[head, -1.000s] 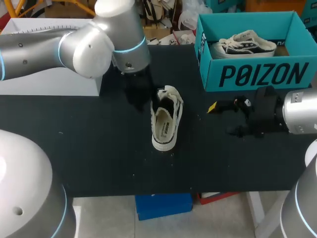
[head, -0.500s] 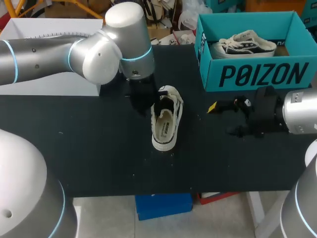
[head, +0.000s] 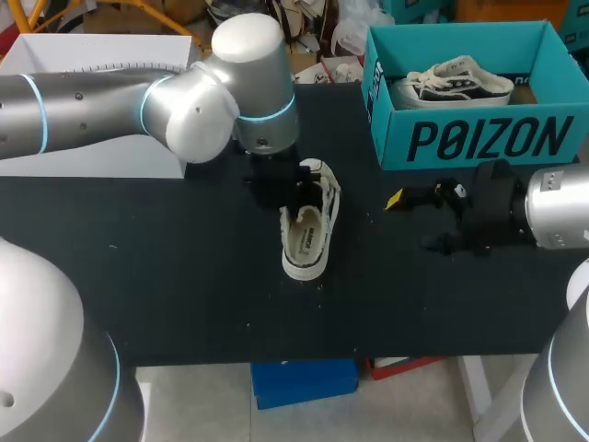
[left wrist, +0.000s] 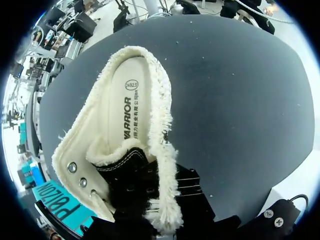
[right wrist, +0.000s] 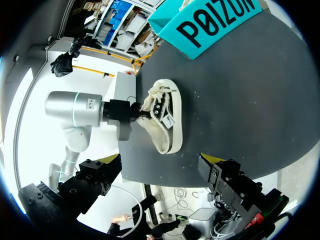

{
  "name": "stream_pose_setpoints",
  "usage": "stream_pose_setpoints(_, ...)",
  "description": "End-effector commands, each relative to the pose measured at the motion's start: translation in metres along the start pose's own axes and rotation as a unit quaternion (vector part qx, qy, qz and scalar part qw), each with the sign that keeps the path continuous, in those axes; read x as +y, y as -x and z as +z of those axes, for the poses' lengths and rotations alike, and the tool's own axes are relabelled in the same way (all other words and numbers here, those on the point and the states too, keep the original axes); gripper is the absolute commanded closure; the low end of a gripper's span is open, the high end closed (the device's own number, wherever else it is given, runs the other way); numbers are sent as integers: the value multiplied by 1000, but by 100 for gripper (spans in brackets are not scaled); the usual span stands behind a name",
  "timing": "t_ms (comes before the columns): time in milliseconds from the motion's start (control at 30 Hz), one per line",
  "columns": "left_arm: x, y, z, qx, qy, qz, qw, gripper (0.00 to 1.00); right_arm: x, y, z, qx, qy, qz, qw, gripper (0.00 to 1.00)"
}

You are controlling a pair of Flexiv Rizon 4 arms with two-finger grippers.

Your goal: Take the shoe out of the shoebox, open the shoe tongue, remove and reinsert the insole, then place the shoe into the shoebox

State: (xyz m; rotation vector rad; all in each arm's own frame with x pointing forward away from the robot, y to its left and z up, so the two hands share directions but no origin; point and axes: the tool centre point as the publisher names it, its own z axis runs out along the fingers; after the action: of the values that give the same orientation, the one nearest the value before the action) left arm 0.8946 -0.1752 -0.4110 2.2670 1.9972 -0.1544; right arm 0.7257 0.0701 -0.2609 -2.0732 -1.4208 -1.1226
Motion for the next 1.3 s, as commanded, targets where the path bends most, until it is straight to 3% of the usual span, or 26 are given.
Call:
stream_pose_setpoints(33,-7,-5,-28,-6,2,2,1000,100,0,-1,2,-1,1,0,1000,0)
stream_pose_setpoints(367,-19,-13,-109,-46,23,-28,998,100,0,-1,2,-1,1,0,1000,0)
stream_pose_setpoints(533,-11,-34,-152,-76,56,-93,991,100,0,-1,2,-1,1,0,1000,0)
stream_pose_setpoints(700,0,-68,-204,-107,104,-173,974,100,0,-1,2,-1,1,0,1000,0)
stream_pose_setpoints(933,5,-136,-263,-137,165,-278,936,100,0,-1,2,-1,1,0,1000,0)
stream_pose_setpoints(1100,5,-185,-283,-144,187,-343,909,100,0,-1,2,-1,1,0,1000,0)
stream_pose_setpoints(1300,3,-233,-289,-158,197,-409,877,100,0,-1,2,-1,1,0,1000,0)
